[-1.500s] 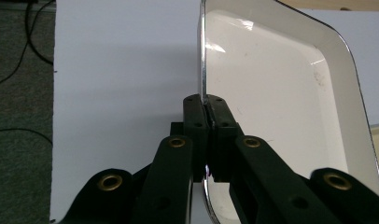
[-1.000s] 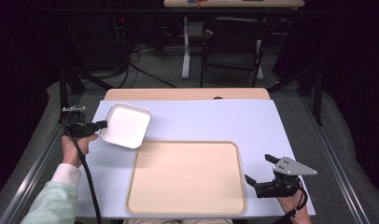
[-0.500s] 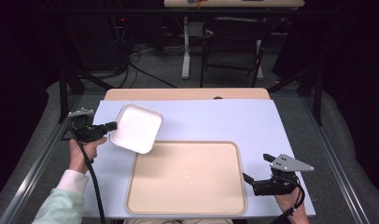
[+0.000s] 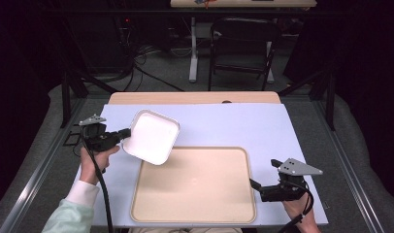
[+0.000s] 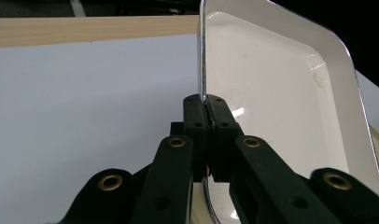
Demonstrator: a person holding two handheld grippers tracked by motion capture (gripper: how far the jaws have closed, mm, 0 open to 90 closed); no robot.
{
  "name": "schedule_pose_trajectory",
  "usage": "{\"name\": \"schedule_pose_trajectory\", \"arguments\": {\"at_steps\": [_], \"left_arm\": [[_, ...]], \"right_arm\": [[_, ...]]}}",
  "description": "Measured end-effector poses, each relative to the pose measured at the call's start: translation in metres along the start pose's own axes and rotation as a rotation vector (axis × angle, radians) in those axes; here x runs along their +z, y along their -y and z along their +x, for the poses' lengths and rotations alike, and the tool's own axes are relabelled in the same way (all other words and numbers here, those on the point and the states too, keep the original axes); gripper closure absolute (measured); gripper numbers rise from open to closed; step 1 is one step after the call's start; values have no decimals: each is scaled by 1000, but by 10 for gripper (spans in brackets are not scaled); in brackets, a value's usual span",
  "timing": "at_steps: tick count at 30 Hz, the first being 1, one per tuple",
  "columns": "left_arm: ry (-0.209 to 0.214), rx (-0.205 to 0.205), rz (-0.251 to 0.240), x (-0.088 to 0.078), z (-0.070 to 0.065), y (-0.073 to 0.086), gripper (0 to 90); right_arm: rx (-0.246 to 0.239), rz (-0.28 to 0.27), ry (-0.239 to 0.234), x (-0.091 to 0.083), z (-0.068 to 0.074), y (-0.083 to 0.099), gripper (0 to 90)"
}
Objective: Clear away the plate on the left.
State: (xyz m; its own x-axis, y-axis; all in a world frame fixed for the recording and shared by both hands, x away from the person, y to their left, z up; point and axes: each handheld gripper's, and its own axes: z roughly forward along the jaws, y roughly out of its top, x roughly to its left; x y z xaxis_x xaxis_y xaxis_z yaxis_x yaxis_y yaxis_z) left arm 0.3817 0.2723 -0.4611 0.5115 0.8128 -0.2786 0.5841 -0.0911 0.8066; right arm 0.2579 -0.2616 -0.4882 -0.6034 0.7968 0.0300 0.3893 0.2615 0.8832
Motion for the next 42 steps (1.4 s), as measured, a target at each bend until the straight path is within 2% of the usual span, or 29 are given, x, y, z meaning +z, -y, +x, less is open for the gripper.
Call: {"name": "schedule_pose_trajectory", "arguments": {"at_steps": [12, 14, 18, 22, 26, 29, 32, 33, 42], "left_arm": [[50, 33, -13, 11, -28, 2, 882], [60, 37, -15, 14, -33, 3, 882], [62, 53, -8, 17, -39, 5, 882], [81, 49, -16, 19, -46, 7, 882], [93, 67, -19, 20, -55, 9, 882], [103, 72, -23, 22, -63, 10, 882], [103, 72, -21, 24, -65, 11, 882], [106, 71, -23, 25, -66, 12, 882], [118, 72, -16, 34, -79, 18, 882]], "right_arm": [[-14, 19, -33, 17, 13, -13, 0], [-8, 22, -53, 21, 16, -16, 0], [2, 27, -63, 26, 18, -19, 0], [-8, 34, -77, 32, 23, -23, 0], [-22, 27, -90, 38, 28, -28, 0], [-32, 37, -119, 48, 35, -32, 0], [-39, 44, -127, 53, 39, -35, 0], [-35, 46, -147, 59, 42, -38, 0], [-27, 64, -172, 80, 51, -48, 0]]}}
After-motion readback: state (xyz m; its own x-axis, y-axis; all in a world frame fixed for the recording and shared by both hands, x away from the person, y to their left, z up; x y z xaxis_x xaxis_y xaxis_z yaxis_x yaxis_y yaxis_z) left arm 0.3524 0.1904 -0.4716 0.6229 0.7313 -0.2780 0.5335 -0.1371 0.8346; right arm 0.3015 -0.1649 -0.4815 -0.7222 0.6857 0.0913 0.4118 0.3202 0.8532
